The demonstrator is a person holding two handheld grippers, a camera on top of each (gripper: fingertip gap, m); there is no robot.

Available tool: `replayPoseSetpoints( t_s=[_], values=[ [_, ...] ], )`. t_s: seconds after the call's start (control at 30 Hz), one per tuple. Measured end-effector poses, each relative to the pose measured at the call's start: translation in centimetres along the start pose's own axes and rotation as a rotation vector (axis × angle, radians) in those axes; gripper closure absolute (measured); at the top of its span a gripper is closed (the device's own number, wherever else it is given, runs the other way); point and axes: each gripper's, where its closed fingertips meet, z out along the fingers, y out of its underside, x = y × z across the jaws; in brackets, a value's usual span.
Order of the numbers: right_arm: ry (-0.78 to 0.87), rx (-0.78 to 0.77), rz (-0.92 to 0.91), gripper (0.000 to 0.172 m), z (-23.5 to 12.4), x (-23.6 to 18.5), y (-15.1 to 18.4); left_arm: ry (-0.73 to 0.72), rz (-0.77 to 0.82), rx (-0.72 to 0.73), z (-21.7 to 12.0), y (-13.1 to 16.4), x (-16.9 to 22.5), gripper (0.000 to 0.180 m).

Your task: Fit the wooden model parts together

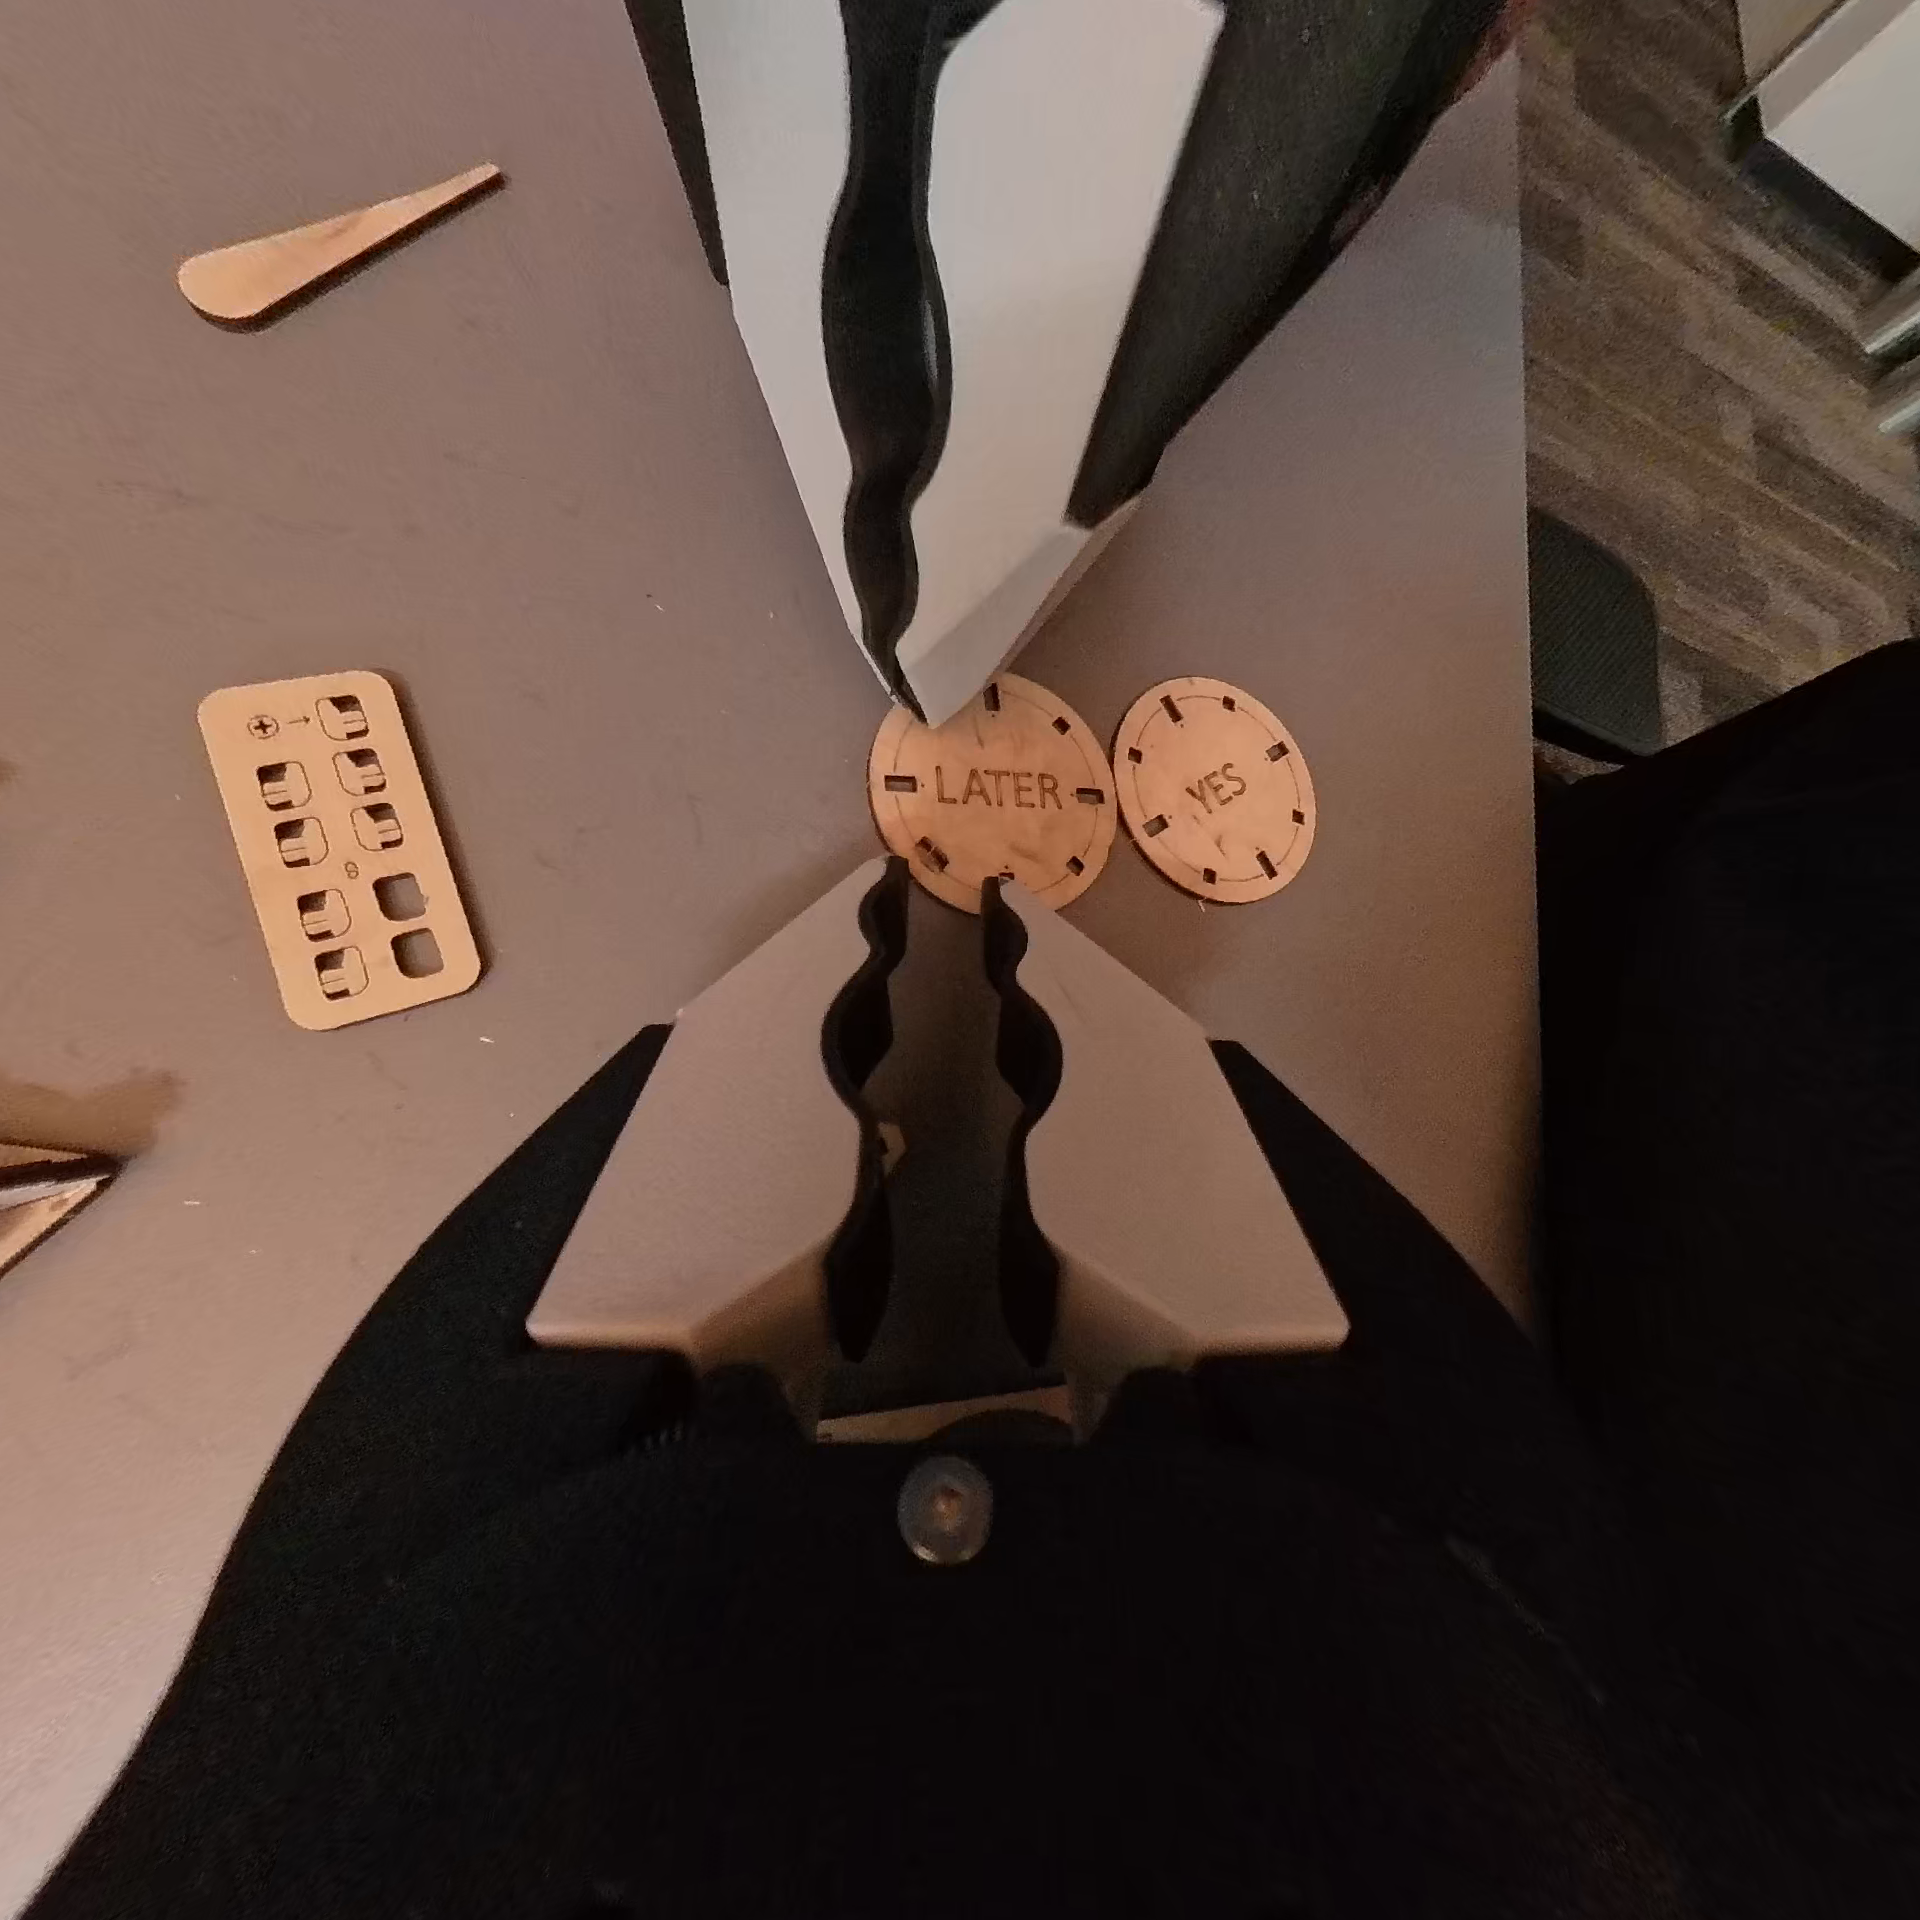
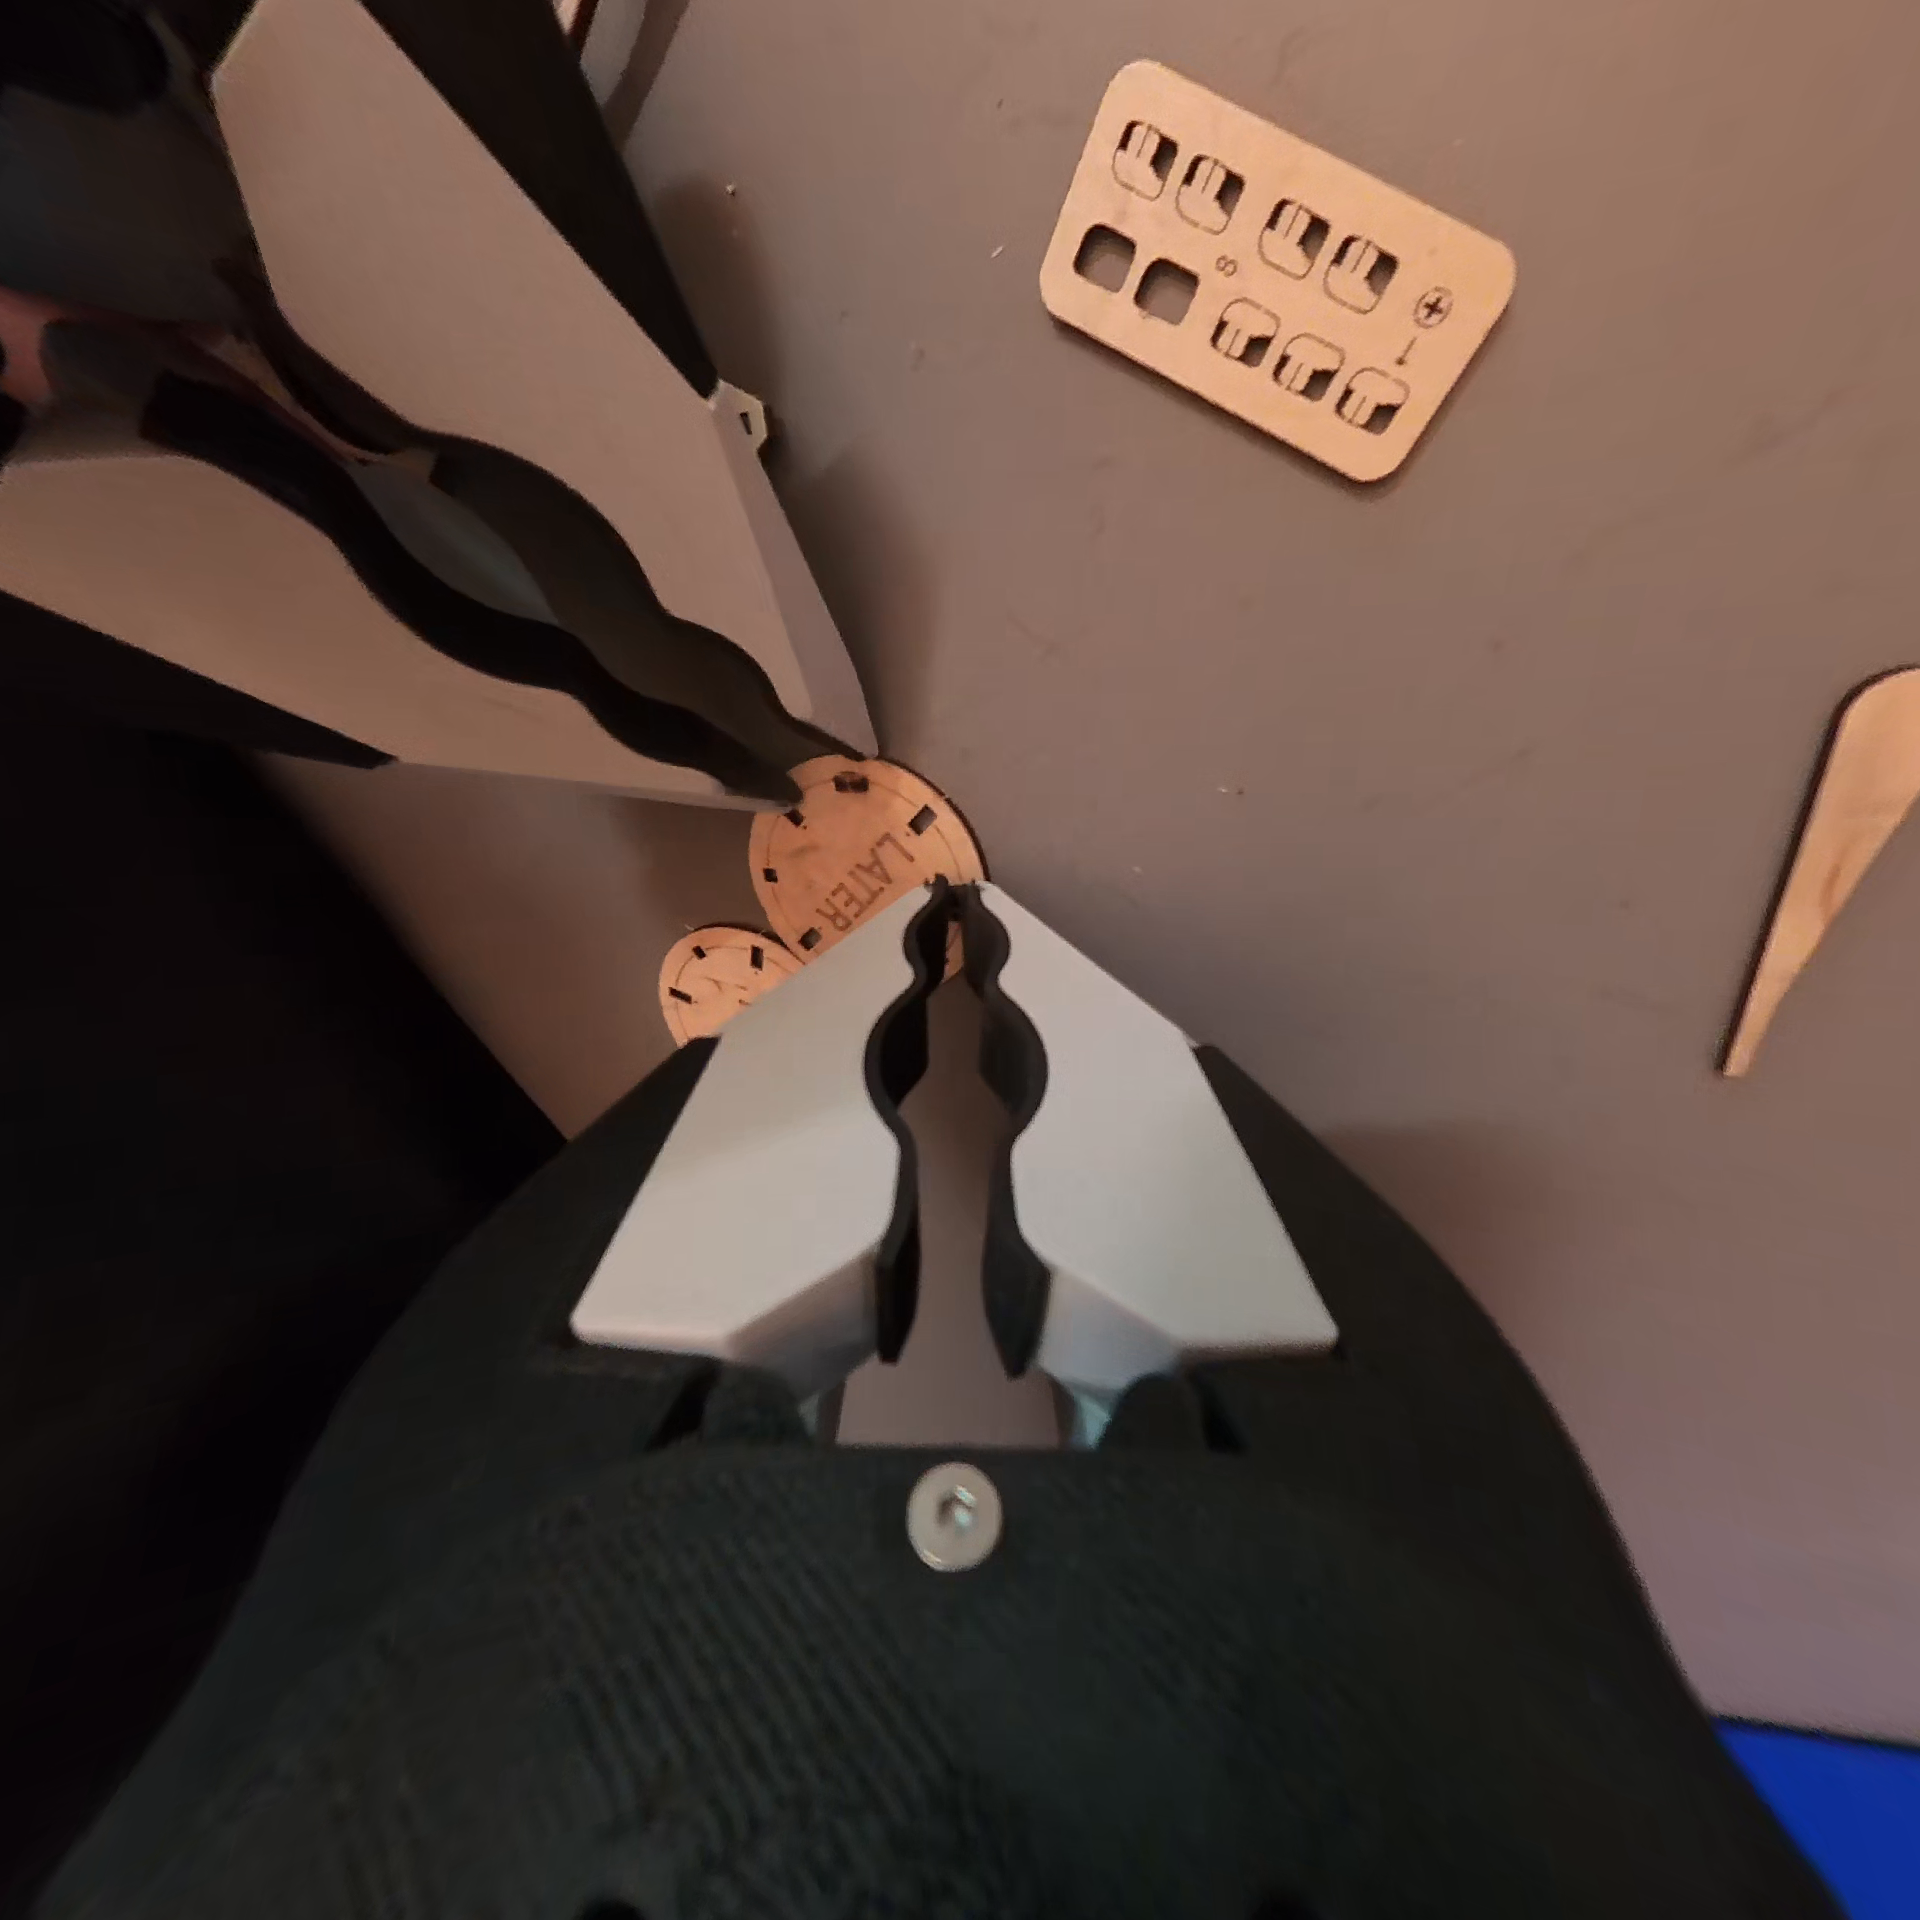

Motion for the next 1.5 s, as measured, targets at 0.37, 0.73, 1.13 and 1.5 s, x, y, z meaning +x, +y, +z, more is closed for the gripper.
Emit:
replayPoseSetpoints(
  t_s=[0.37,0.73,1.13,1.5],
  values=[
    [0.045,0.03,-0.061,0.171,0.1,0.1,0.0,0.0,0.0,0.0,0.0,0.0,0.0,0.168],
    [0.081,0.18,-0.106,0.155,-1.5,-0.4,-0.8,0.003,-0.003,0.0,0.0,0.0,0.0,0.169],
    [0.163,0.275,-0.228,0.162,-0.2,-1.5,-0.7,0.004,-0.003,0.0,0.0,0.0,0.0,0.169],
    [0.194,0.373,-0.25,0.167,-0.5,-1.0,-1.3,0.02,-0.003,0.012,-0.2,-0.1,0.1,0.167]
  ],
)
